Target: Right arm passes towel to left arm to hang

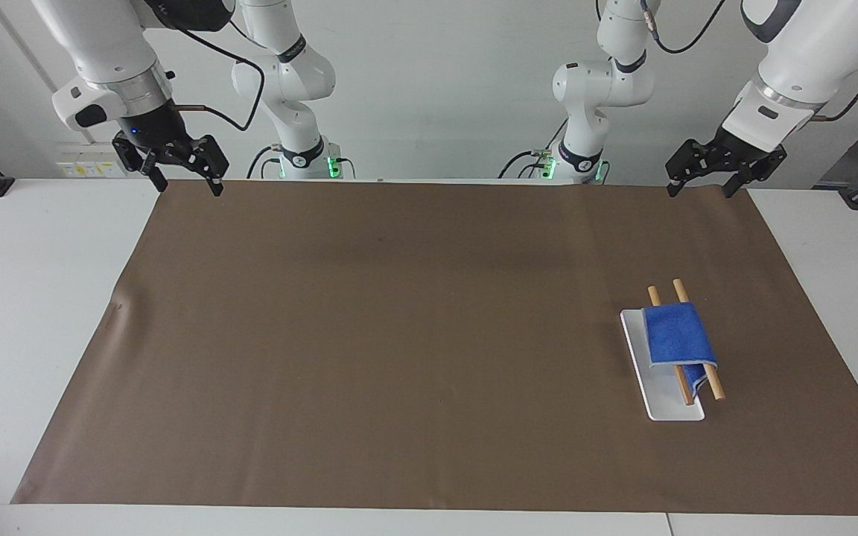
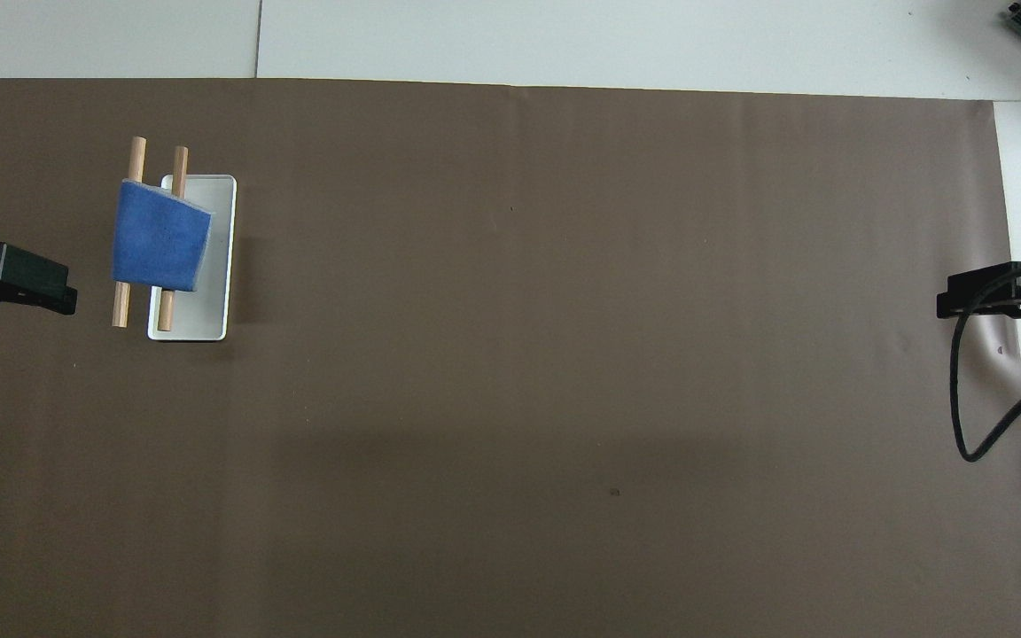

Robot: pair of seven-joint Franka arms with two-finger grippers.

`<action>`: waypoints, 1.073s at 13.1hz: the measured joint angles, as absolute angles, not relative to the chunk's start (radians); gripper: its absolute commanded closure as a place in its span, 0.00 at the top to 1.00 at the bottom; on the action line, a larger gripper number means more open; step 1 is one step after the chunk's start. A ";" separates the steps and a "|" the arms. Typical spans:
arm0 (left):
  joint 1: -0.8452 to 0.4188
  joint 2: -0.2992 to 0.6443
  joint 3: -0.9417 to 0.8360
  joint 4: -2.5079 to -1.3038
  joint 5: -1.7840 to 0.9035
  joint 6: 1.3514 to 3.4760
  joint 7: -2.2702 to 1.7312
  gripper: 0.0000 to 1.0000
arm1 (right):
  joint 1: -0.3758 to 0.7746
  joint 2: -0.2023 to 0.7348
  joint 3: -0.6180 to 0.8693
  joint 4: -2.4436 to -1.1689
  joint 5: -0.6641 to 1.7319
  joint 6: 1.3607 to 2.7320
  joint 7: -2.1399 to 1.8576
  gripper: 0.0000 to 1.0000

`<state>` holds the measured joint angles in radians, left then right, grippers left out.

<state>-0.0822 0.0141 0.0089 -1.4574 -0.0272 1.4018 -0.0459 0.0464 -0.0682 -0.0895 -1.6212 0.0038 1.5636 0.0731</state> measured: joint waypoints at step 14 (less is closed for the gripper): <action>-0.070 -0.013 0.014 -1.507 -0.023 1.438 0.022 1.00 | 0.046 -0.068 -0.089 -1.624 0.004 1.564 0.073 1.00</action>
<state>-0.0705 -0.0125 0.0142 -1.5074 -0.0233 1.4382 0.0216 0.0464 -0.0682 -0.0895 -1.6240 0.0038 1.5636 0.0731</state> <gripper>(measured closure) 0.000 0.000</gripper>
